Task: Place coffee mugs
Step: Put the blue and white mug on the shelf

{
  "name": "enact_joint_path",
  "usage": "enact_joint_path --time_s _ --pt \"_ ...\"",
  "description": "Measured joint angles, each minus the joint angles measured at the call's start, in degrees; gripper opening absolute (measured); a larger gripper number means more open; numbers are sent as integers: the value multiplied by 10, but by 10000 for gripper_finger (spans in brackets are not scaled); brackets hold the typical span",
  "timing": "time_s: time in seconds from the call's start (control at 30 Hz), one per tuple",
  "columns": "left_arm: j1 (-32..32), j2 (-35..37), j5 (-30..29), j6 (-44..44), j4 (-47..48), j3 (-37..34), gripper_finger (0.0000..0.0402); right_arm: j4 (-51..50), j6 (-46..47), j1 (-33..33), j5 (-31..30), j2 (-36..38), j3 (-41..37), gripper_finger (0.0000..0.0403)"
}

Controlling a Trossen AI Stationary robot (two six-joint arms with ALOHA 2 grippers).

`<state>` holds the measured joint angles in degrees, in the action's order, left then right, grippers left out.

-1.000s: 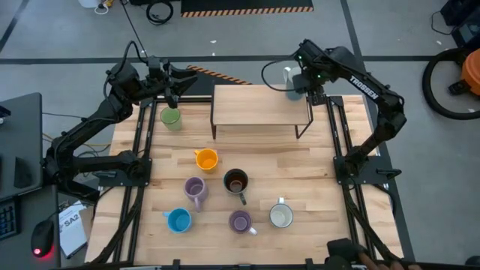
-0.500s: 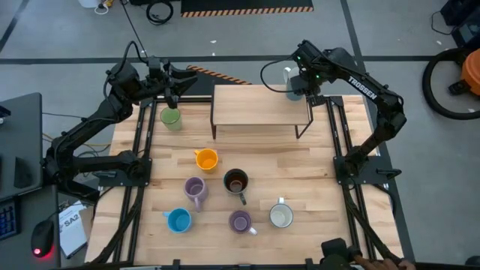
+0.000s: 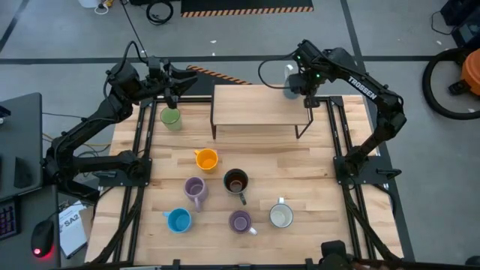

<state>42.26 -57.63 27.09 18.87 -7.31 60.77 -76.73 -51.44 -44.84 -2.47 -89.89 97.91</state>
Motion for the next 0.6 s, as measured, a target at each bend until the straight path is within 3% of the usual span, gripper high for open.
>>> enact_joint_path --time_s 0.6 --pt "0 0 18 1 -9 0 146 -9 203 4 28 0 37 37"
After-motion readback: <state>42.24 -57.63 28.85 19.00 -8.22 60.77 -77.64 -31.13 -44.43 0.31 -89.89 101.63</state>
